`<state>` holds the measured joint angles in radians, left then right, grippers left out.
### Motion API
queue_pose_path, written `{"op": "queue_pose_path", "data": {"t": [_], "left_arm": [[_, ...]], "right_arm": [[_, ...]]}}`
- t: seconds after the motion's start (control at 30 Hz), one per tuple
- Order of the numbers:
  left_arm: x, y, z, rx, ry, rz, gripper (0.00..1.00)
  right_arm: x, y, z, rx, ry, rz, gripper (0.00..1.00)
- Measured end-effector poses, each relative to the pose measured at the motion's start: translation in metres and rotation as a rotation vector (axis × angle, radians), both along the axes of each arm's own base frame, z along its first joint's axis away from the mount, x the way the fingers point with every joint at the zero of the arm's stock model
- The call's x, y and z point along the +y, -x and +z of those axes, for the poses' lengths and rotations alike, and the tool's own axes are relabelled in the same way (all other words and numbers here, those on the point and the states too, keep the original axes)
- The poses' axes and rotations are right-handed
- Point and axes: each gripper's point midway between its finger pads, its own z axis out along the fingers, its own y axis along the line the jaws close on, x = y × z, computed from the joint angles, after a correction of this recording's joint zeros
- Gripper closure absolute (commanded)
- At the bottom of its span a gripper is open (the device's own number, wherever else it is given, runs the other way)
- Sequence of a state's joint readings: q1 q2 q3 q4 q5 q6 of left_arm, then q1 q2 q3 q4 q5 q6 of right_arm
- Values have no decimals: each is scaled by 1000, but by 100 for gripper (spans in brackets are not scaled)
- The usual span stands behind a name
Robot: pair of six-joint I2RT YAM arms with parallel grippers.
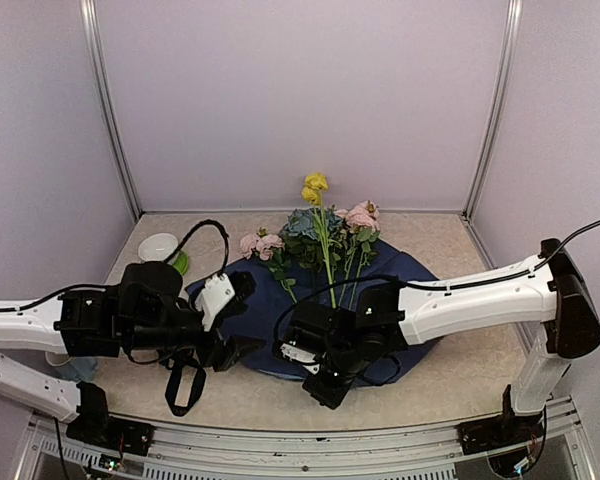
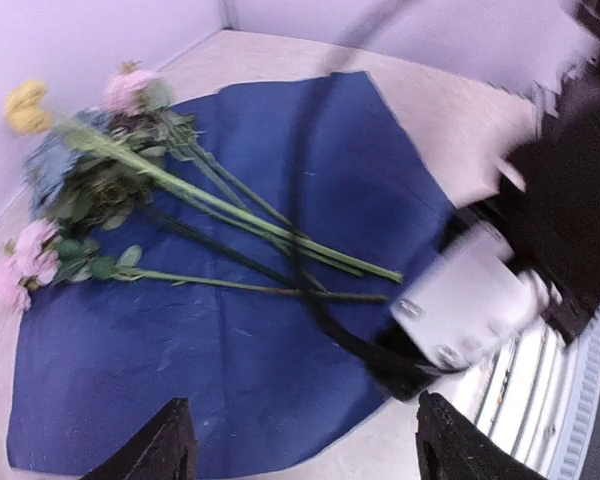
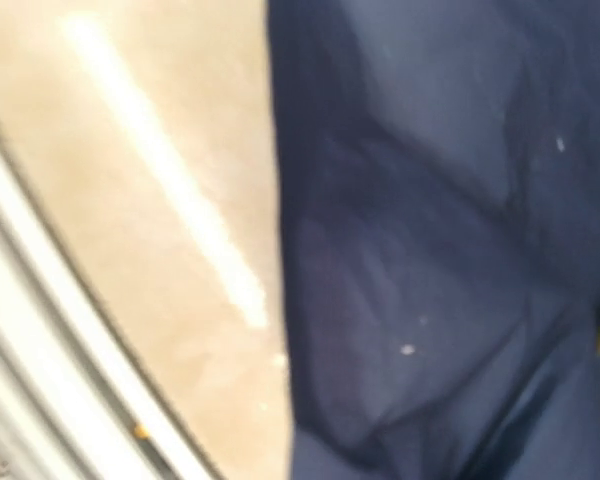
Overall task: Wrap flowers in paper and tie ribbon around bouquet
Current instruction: Pick up the corner of the folded wrapping paper from the center of the board, then pass from the right arm to the left
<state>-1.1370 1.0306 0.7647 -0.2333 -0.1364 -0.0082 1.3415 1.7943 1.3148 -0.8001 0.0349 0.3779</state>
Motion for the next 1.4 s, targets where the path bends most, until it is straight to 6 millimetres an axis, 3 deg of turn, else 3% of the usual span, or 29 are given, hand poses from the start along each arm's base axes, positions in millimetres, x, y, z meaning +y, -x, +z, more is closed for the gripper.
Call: {"op": "queue_pose_path", "data": {"t": [0.17, 0.27, 0.43, 0.67, 0.83, 0.9, 0.93, 1.03, 1.17, 1.23, 1.4], "left_arm": [[-19, 65, -42, -155, -123, -351, 13], [-21, 69, -64, -215, -191, -439, 12], [-35, 55, -94, -252, -259, -469, 19], [-26, 22, -128, -247, -282, -411, 55], [-37, 23, -132, -231, -250, -441, 98], [-40, 25, -136, -214, -250, -449, 100], [-41, 25, -137, -206, -247, -452, 100], [-41, 24, -136, -174, -227, -444, 100], [-35, 10, -136, -94, -188, -373, 100], [-29, -1, -135, -40, -159, -324, 100], [-25, -28, -136, 98, -94, -232, 100]], "right_arm": [[5, -2, 14, 118, -86, 84, 100], [5, 0, 18, 173, -100, 144, 100], [13, -7, 33, 202, -148, 211, 100], [10, -14, 41, 260, -193, 249, 100], [10, -13, 40, 281, -205, 282, 100], [10, -13, 39, 287, -207, 286, 100], [9, -15, 39, 287, -209, 284, 93], [9, -24, 39, 279, -218, 269, 55], [7, -43, 45, 238, -276, 220, 27], [-1, -55, 53, 212, -336, 182, 20], [-20, -81, 77, 145, -496, 82, 18]]}}
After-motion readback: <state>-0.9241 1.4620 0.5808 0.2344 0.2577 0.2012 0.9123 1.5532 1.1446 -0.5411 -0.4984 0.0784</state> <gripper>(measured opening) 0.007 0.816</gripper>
